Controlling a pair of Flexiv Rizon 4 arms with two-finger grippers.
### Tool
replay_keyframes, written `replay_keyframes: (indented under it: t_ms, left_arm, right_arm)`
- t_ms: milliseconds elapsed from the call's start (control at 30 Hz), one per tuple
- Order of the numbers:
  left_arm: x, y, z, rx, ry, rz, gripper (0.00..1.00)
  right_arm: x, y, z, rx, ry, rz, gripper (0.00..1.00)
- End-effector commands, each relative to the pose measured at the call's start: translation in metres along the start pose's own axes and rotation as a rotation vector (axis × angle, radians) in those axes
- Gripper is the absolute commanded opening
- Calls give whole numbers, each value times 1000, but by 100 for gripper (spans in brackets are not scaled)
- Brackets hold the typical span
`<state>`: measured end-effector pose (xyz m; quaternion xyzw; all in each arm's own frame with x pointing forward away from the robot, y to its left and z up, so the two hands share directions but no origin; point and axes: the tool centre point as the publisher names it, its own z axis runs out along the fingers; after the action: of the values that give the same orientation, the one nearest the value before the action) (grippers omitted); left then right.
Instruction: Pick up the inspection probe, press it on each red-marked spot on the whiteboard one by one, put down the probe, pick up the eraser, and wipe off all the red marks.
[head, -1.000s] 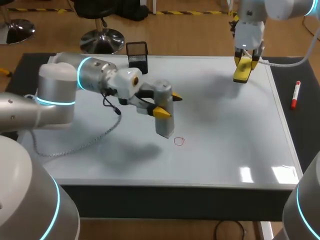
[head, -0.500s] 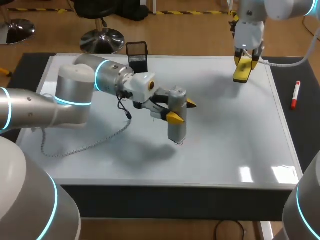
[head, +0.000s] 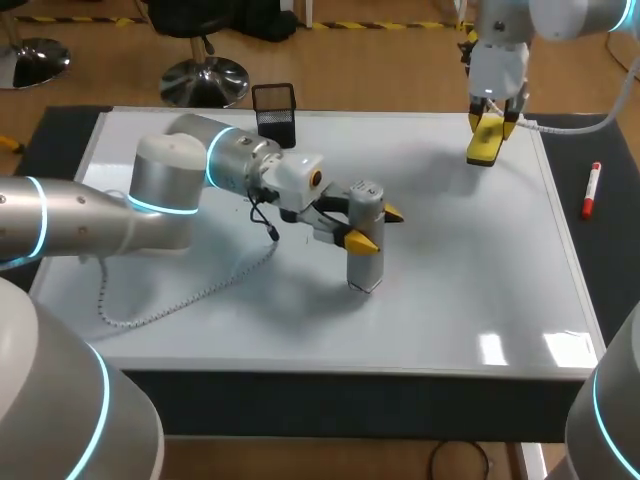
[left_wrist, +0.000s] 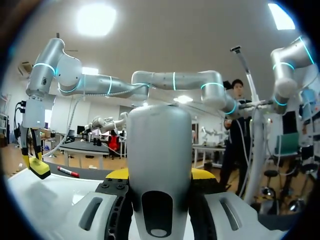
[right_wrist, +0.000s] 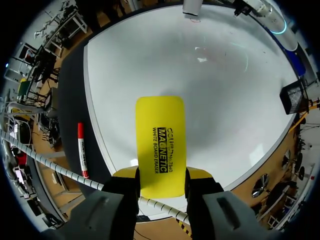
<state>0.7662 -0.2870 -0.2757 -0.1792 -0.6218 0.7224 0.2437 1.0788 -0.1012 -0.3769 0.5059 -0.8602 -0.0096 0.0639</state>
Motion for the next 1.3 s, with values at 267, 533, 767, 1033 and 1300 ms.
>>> replay_keyframes:
  t_ms: [267,533,767,1033,1300]
  left_arm:
    - [-12,10,-3,-17,4,0,0]
    - [-14,17,-6,-19,-5,-13,0]
    - [-17,20,-9,-12,-7,-18,0]
    - [-18,25,-11,-25,-13,-24,0]
    - [-15,26,-11,-28,-13,-23,0]
  right_arm:
    - [0,0,-1,2,3,-2,0]
    - [0,0,-1,2,3,-2,0]
    - [0,0,-1,2,3,-2,0]
    - [0,0,-1,2,3,-2,0]
    - [0,0,-1,2,3,-2,0]
